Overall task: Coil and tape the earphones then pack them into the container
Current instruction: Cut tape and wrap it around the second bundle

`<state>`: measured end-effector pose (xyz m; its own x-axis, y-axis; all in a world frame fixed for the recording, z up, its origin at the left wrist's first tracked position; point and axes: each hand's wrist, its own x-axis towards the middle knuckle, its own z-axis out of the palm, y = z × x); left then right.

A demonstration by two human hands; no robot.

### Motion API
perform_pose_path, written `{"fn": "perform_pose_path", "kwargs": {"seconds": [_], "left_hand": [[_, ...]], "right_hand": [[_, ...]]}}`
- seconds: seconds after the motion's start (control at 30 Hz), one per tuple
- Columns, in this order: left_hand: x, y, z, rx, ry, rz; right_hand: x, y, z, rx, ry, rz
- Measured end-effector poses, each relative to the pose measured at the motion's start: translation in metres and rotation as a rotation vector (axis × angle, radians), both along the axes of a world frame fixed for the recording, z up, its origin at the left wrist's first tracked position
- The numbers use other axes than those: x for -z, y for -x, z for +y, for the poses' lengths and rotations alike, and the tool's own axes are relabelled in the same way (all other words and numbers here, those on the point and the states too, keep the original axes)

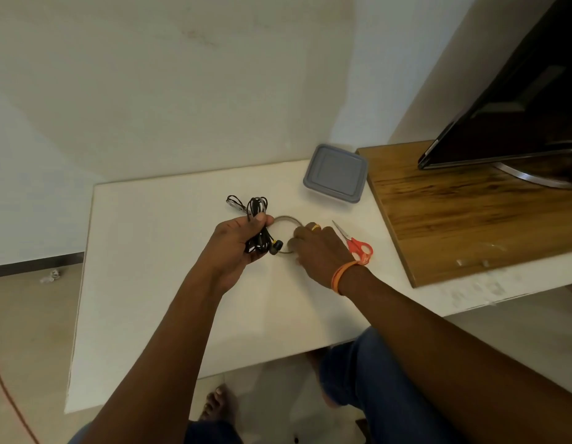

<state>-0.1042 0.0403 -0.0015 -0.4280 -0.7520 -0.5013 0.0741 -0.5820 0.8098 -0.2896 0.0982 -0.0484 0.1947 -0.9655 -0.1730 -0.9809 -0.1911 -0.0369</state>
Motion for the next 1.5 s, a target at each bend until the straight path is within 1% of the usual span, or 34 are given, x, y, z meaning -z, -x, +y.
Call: {"fn": "perform_pose_path", "kwargs": {"seconds": [0.07,0.23,0.27,0.3,0.33,0.37,0.43,0.47,0.5,0.53,0.57,0.63,0.73,0.9,1.07,1.2,1.5], "left_hand": [[-0.001,-0.001,0.0,0.013,0.0,0.002],[-0.004,-0.003,0.001,0.015,-0.035,0.055],[-0.005,-0.002,0.002,0.007,-0.052,0.086],[-0.006,-0.002,0.004,0.0,-0.07,0.117],[-0.008,-0.002,0.005,-0.004,-0.084,0.142],[-0.01,-0.002,0.005,-0.004,-0.095,0.163],[-0.012,-0.001,0.006,0.008,-0.112,0.191],[-0.012,-0.002,0.007,0.018,-0.119,0.197],[-0.013,-0.001,0.007,0.034,-0.118,0.194],[-0.012,-0.001,0.008,0.054,-0.107,0.18],[-0.012,-0.001,0.008,0.075,-0.088,0.159],[-0.013,0.001,0.01,0.11,-0.054,0.116],[-0.014,0.004,0.012,0.127,-0.022,0.073],[-0.015,0.003,0.01,0.097,0.006,0.045],[-0.016,0.002,0.01,0.09,0.009,0.051],[-0.013,0.001,0.008,0.091,0.03,0.015],[-0.007,0.001,0.005,0.083,0.013,0.01]], "right_hand": [[-0.004,0.008,0.001,0.06,0.028,-0.005],[-0.005,0.036,0.01,0.262,-0.016,-0.024],[-0.004,0.039,0.011,0.307,-0.046,-0.048],[-0.005,0.039,0.012,0.371,-0.067,-0.119],[-0.008,0.037,0.013,0.47,-0.059,-0.261],[-0.013,0.033,0.014,0.586,-0.02,-0.459],[-0.031,0.021,0.013,0.788,0.111,-0.919],[-0.043,0.013,0.012,0.843,0.121,-1.137],[-0.052,0.006,0.011,0.859,0.088,-1.312],[-0.059,-0.001,0.01,0.839,0.045,-1.423],[-0.062,-0.007,0.008,0.792,0.005,-1.48],[-0.063,-0.016,0.005,0.704,-0.061,-1.525],[-0.062,-0.023,0.002,0.675,-0.135,-1.569],[-0.058,-0.017,0.003,0.688,-0.102,-1.54],[-0.058,-0.018,0.004,0.699,-0.111,-1.559],[-0.058,-0.021,0.002,0.699,-0.114,-1.503],[-0.058,-0.016,-0.003,0.71,-0.207,-1.463]]}}
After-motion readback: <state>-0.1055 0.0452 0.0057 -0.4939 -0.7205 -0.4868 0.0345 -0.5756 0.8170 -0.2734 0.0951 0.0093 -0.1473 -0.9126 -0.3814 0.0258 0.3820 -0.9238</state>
